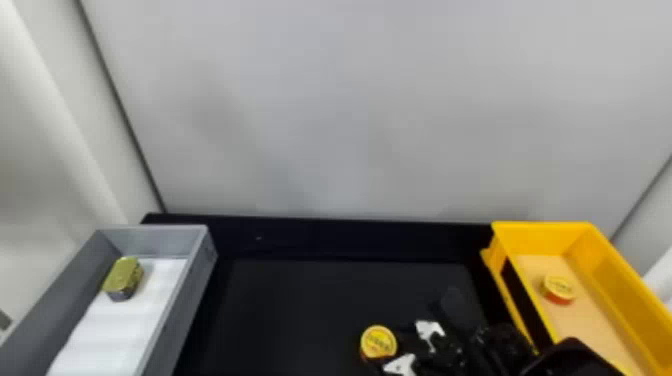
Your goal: Pick up the round yellow can and place it in the yellow rectangular box
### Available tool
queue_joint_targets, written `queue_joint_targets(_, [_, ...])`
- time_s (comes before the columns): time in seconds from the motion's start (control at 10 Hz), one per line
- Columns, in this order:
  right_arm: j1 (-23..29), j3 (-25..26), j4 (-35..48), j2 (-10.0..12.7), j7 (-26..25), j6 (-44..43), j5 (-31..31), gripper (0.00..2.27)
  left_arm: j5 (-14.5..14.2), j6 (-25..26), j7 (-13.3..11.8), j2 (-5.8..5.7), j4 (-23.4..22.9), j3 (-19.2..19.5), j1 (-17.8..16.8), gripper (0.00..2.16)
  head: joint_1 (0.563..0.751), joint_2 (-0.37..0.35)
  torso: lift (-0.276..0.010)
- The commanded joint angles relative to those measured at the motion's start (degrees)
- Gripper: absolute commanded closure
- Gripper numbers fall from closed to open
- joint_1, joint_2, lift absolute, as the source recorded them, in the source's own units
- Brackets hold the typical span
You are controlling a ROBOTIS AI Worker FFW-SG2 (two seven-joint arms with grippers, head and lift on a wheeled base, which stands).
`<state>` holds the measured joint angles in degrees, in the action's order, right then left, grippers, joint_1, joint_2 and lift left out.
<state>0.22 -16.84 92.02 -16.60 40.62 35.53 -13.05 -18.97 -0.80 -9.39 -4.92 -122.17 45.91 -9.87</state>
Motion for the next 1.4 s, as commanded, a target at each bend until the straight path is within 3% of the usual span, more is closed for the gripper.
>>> queue_joint_targets(0.0, [0.66,0.49,1.49,-0.28,0.09,0.17,0.03,0.75,-0.02,0.1,0.08,0.0,0.0,0.08,-0.06,0.01,0.629,0.012,-0.055])
queue_joint_targets(0.3, [1.37,0.84,3.42,-0.36,0.62,0.87,0.03,0.78,0.07,0.36,0.08,0.0,0.0,0.08,-0.06,0.01,0.629,0.012,-0.055])
queue_joint_targets(0.7, [1.45,3.83,13.44,-0.36,0.27,4.21,-1.73,0.78,0.51,0.8,0.16,0.0,0.0,0.17,-0.06,0.01,0.629,0.012,-0.055])
queue_joint_targets(1.0, [-1.01,7.61,23.11,-0.19,-2.02,5.8,-2.61,0.78,1.12,1.33,0.34,-0.09,-0.09,0.26,-0.15,0.01,0.629,0.012,-0.055])
queue_joint_targets(1.3, [-3.73,9.54,27.42,0.25,-5.62,5.62,-3.75,0.78,1.56,1.94,0.34,-0.18,-0.27,0.26,-0.15,0.01,0.629,0.012,-0.055])
